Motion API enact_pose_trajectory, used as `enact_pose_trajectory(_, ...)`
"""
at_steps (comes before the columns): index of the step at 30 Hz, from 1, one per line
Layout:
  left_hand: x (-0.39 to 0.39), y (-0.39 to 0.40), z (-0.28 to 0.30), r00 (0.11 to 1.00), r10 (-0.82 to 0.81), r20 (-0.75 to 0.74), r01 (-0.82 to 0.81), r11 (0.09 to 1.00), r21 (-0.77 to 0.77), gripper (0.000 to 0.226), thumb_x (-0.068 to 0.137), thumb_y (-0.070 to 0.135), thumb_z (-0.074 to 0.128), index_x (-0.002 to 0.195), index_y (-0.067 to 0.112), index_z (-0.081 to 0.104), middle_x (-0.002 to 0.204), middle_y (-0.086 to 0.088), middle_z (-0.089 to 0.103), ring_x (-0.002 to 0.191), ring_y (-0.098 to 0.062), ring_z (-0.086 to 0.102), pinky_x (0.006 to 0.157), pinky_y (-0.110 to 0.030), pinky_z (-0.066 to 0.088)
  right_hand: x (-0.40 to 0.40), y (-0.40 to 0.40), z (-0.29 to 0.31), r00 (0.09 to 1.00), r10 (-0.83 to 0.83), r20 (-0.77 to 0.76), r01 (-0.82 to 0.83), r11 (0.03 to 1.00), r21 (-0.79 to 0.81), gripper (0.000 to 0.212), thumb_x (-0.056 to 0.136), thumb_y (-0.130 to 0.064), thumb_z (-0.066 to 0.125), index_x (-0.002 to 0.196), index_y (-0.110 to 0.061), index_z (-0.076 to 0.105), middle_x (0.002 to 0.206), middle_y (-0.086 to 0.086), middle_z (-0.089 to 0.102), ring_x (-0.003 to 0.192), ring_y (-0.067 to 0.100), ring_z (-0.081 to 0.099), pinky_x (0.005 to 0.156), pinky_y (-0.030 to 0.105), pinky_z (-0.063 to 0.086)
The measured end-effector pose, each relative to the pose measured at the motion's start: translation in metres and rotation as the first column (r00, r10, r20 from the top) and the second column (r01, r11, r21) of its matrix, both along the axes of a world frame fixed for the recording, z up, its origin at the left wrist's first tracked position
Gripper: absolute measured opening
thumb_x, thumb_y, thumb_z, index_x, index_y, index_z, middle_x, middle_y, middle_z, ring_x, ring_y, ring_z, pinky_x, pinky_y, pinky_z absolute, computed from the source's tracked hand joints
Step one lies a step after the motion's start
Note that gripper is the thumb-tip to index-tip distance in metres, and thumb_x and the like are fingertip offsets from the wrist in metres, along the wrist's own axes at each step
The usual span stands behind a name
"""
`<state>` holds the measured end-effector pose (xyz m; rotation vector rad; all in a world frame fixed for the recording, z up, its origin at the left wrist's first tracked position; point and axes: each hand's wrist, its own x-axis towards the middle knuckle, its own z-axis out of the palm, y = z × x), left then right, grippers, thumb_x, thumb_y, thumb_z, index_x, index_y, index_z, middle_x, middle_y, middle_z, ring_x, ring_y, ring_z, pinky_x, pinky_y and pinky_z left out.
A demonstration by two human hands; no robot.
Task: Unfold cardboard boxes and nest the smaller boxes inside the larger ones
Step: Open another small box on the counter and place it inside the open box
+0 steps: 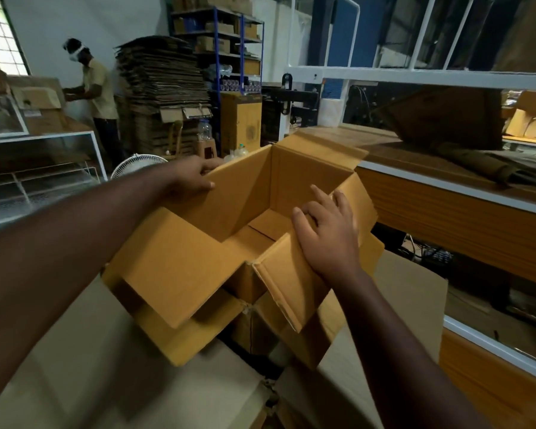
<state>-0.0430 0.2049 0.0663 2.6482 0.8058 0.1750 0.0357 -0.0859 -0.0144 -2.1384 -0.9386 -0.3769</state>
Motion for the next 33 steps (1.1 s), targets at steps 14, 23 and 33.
enact_pose_trajectory(14, 0.023, 0.005, -0.074, 1.000, 0.008, -0.018, -0.008, 1.000, 0.022, 0.058, 0.105, 0.021, 0.056, 0.159, 0.030, 0.038, 0.150, -0.012, 0.053, 0.131, -0.037, 0.055, 0.101, -0.048, 0.048, 0.008, 0.011, -0.043, 0.982, -0.041, -0.182, -0.016, 0.954, -0.299, 0.041, 0.104, -0.047, 0.040, 0.126, -0.023, 0.066, 0.168, 0.003, 0.036, 0.164, 0.031, 0.001, 0.128, 0.068, 0.005)
enact_pose_trajectory(23, 0.027, 0.022, -0.129, 0.995, 0.038, -0.090, -0.041, 0.999, -0.028, 0.059, 0.108, 0.032, 0.048, 0.161, 0.041, 0.026, 0.157, -0.013, 0.047, 0.134, -0.042, 0.051, 0.107, -0.053, 0.044, 0.005, 0.020, -0.050, 0.966, -0.096, -0.240, -0.060, 0.819, -0.571, 0.061, 0.102, -0.057, 0.042, 0.156, -0.029, 0.046, 0.179, 0.006, -0.001, 0.163, 0.036, -0.016, 0.124, 0.072, -0.009)
enact_pose_trajectory(33, 0.019, 0.009, -0.147, 0.995, 0.063, -0.077, -0.042, 0.965, 0.258, 0.090, 0.091, 0.060, 0.065, 0.163, 0.035, 0.016, 0.163, -0.004, 0.038, 0.135, -0.039, 0.051, 0.099, -0.052, 0.047, 0.009, 0.014, -0.076, 0.966, -0.195, -0.170, 0.104, 0.894, -0.435, 0.095, 0.098, -0.066, 0.043, 0.171, -0.017, 0.005, 0.178, 0.009, -0.010, 0.164, 0.030, -0.011, 0.130, 0.054, -0.001)
